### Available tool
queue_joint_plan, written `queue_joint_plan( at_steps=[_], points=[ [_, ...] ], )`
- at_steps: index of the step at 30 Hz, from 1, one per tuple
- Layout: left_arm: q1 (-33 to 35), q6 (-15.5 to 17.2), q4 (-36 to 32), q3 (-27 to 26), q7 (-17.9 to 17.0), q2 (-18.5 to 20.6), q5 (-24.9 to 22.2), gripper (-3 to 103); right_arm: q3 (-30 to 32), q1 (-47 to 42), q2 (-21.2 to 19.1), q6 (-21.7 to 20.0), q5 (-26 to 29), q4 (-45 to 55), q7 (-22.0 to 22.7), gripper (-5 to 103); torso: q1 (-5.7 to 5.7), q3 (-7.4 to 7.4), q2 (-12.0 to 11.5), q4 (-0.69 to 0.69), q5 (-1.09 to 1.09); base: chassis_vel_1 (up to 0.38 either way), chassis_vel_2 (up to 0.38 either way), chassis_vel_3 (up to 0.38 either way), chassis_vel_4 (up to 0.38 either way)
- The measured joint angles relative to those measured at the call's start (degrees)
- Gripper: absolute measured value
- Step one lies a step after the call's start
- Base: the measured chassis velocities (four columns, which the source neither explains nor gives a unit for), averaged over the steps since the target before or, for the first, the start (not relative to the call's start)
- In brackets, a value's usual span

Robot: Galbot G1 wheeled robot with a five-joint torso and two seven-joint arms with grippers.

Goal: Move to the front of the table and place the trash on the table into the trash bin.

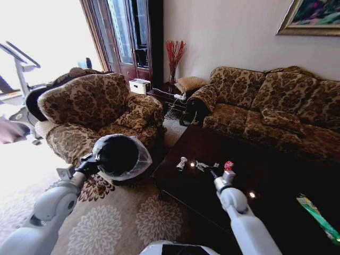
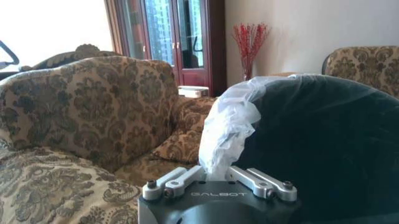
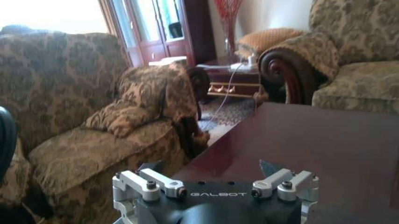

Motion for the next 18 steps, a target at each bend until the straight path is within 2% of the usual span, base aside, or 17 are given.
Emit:
queue_joint_plan(
  at_steps=[2, 3, 5, 6, 8, 12, 18],
  points=[
    [0.03, -0.01, 0.0, -0.06, 0.0, 0.01, 0.0, 2, -1.37, 0.93, 0.45, -0.24, -0.06, -0.72, 1.11, 100, 0.0, 0.0, 0.0, 0.0, 0.0, 0.0, 0.0, 0.0, 0.0],
    [0.06, -0.01, 0.01, -0.2, -0.01, 0.02, 0.0, 2, -4.69, 3.02, 1.87, -1.55, 0.17, -2.3, 5.12, 100, 0.0, 0.0, 0.0, 0.0, 0.0, 0.0, 0.0, 0.0, 0.0],
    [0.0, -0.02, 0.01, -0.2, -0.04, -0.07, 0.0, 2, -7.58, 4.76, 4.05, -4.07, 0.57, -3.77, 10.77, 100, 0.0, 0.0, 0.0, 0.0, 0.01, 0.0, 0.0, 0.0, 0.0],
    [0.0, -0.02, 0.01, -0.2, -0.04, -0.07, 0.0, 2, -7.58, 4.76, 4.05, -4.07, 0.57, -3.77, 10.77, 100, 0.0, 0.0, 0.0, 0.0, 0.01, 0.0, 0.0, 0.0, 0.0],
    [0.09, -0.02, -0.32, -0.16, -0.15, -0.27, 0.0, 2, -8.99, 5.65, 6.54, -5.64, 0.69, -6.01, 15.69, 100, 0.0, -0.01, 0.0, -0.01, 0.0, 0.0, 0.0, 0.0, 0.0],
    [0.19, -0.02, -0.45, -0.01, -0.09, -0.34, 0.06, 2, -9.06, 6.08, 7.55, -4.87, 2.09, -9.02, 16.4, 100, 0.0, -0.01, 0.0, -0.02, 0.0, 0.0, 0.0, 0.0, 0.0],
    [-0.27, -0.01, -0.59, 0.45, -0.09, -0.13, 0.17, 2, -8.79, 7.92, 8.53, -3.45, 3.43, -14.93, 15.15, 100, 0.0, 0.0, 0.0, -0.04, 0.01, 0.0, 0.0, 0.0, 0.0]
  ],
)
